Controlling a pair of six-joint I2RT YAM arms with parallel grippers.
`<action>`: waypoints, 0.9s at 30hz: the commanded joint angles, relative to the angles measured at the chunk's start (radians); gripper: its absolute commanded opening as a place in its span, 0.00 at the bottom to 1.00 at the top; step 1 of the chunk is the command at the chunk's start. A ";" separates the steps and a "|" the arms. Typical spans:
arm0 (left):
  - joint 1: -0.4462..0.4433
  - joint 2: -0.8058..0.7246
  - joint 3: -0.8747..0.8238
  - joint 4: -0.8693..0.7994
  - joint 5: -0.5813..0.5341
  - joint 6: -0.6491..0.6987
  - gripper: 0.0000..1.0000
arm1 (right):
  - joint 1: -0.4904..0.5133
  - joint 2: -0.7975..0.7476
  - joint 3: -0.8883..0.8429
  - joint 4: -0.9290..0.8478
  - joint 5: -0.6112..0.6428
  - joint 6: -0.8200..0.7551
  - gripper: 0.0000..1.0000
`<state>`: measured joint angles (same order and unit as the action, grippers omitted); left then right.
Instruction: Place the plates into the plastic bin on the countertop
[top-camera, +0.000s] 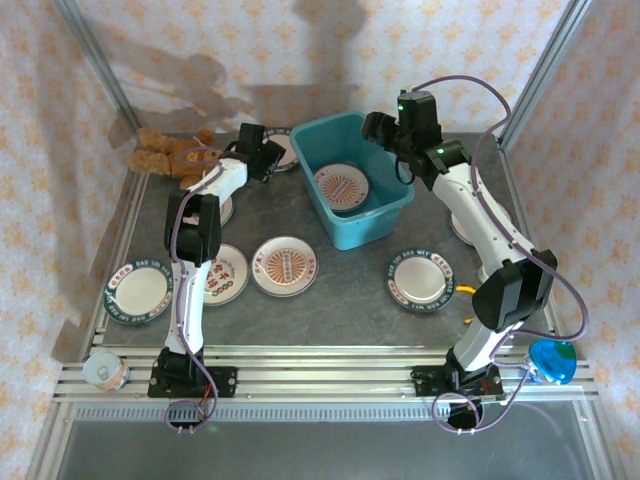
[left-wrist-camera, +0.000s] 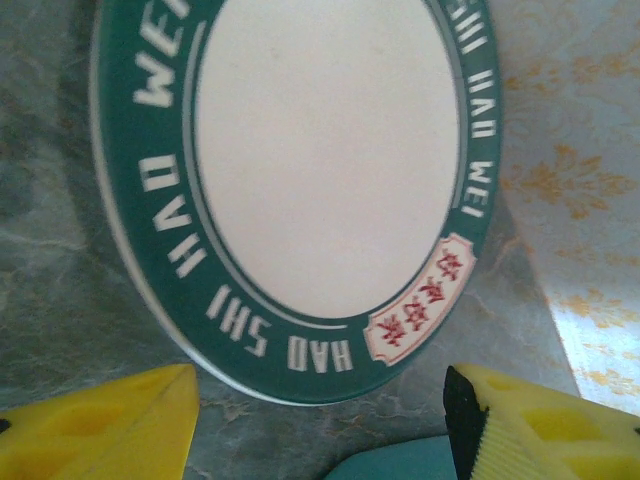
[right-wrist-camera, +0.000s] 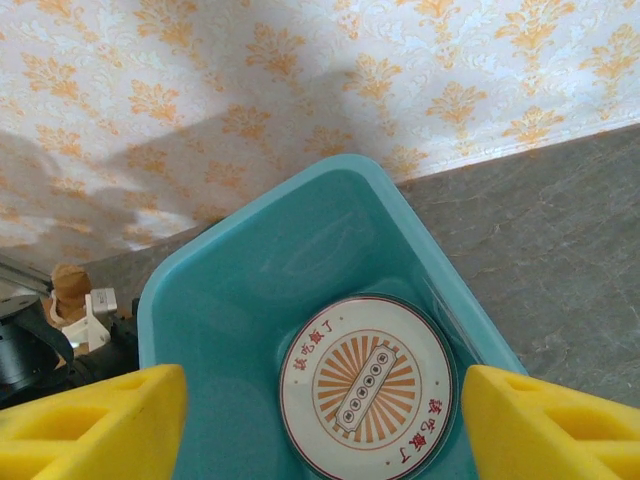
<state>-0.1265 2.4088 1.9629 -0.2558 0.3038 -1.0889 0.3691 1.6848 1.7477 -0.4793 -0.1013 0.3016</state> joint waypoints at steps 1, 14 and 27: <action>0.008 -0.032 -0.043 -0.002 -0.039 -0.035 0.67 | -0.007 0.029 -0.001 -0.009 -0.004 -0.004 0.71; 0.030 0.067 0.082 0.013 -0.052 -0.049 0.66 | -0.010 0.094 0.016 -0.008 -0.049 0.034 0.65; 0.036 0.159 0.160 -0.015 -0.017 -0.074 0.63 | -0.010 0.107 -0.001 -0.016 -0.041 0.057 0.62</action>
<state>-0.0963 2.5366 2.1185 -0.2680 0.2874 -1.1400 0.3653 1.7889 1.7473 -0.4828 -0.1474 0.3466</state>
